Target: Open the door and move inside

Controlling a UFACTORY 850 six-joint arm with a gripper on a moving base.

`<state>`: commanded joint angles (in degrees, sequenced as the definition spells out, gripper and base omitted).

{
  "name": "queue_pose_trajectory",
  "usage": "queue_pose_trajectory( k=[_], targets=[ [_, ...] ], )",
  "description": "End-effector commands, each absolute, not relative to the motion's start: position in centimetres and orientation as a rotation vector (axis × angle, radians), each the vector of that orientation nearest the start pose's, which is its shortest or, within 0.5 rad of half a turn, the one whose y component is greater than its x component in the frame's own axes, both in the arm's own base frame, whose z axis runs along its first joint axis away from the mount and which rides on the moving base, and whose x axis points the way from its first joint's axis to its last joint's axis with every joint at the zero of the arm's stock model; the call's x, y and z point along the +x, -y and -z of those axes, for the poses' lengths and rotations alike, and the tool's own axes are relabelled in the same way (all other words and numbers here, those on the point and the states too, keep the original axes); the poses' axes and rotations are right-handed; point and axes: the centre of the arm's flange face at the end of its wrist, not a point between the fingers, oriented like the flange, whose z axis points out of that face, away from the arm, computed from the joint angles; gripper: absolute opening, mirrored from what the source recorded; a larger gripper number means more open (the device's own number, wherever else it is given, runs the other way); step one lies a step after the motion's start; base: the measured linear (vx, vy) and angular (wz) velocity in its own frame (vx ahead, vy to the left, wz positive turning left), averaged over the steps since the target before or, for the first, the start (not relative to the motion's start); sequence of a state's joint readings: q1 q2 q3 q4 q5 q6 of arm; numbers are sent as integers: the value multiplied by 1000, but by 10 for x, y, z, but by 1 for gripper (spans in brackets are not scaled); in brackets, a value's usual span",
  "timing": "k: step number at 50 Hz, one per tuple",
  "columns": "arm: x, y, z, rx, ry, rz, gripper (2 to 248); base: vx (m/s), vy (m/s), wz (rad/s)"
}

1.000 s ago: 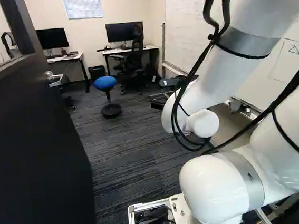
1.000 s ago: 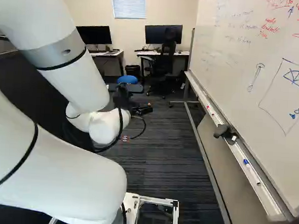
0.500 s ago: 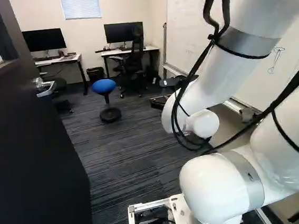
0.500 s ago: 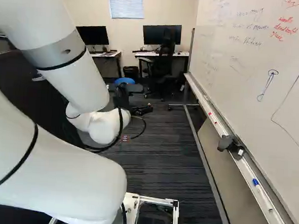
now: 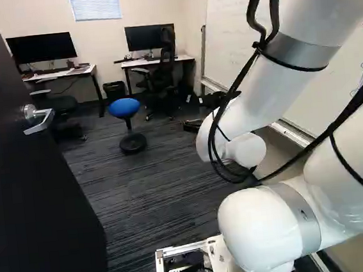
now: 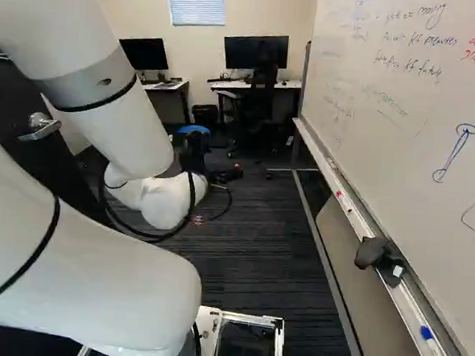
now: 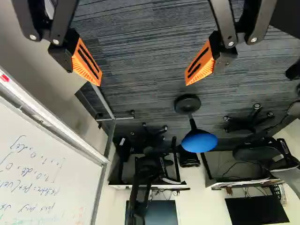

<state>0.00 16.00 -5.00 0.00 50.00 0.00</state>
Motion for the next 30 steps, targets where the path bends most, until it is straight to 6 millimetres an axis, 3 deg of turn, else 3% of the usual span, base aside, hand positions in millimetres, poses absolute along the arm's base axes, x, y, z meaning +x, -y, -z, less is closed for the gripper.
queue_pose_trajectory(
  k=[30],
  targets=[
    [270,0,-366,-2558,0,1824,247,211,2,-27]
  ],
)
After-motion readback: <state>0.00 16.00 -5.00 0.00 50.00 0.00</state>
